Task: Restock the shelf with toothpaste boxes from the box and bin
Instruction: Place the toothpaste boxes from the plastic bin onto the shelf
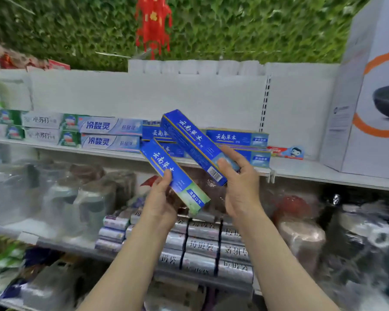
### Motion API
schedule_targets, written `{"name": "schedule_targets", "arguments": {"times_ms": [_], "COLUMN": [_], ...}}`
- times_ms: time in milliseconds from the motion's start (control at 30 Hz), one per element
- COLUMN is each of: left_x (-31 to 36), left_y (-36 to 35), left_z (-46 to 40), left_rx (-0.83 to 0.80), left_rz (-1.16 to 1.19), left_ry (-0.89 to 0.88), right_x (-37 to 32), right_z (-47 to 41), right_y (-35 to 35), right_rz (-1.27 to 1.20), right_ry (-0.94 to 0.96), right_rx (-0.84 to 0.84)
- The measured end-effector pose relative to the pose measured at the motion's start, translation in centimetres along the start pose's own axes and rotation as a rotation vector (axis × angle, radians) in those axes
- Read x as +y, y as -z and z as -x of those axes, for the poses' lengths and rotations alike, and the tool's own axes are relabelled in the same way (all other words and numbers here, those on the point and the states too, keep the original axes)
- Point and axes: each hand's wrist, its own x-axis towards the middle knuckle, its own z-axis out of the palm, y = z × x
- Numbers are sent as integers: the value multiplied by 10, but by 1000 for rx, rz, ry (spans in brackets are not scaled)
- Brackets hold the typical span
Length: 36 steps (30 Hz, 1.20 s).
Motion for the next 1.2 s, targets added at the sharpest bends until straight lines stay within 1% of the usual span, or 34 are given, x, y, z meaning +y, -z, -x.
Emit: {"name": "schedule_targets", "arguments": {"times_ms": [133, 233, 333, 467, 600, 667, 767, 933, 1067, 1200], "left_x": [-30, -54, -74, -94, -108, -110, -110, -105, -101, -101], "left_y": [-58, -96, -127, -158, -173, -177, -185, -195, -197, -197], "left_z": [-12, -17, -24, -31, -36, -38, -35, -35, -38, -36], "left_rx": [-46, -103, -120, -128, -164, -161, -155, -153, -152, -158], "left_rz": [71, 123, 148, 209, 226, 232, 232, 213, 221, 203], "left_ry": [54, 57, 66, 86, 56, 24, -6, 10, 18, 50], "right_x": [-29, -46, -56, -65, -74, -73, -62, -43, -44, -43], "right_z": [-35, -56, -75, -93, -102, -104, -107, -109, -110, -109], "right_y": [48, 85, 119, 160, 194, 205, 214, 219, 221, 224], "right_rz": [112, 169, 249, 365, 591, 674, 771, 916, 952, 962], "right_ry": [166, 240, 300, 389, 482, 503, 502, 478, 442, 433], "right_rx": [120, 201, 293, 382, 460, 475, 449, 391, 369, 381]}}
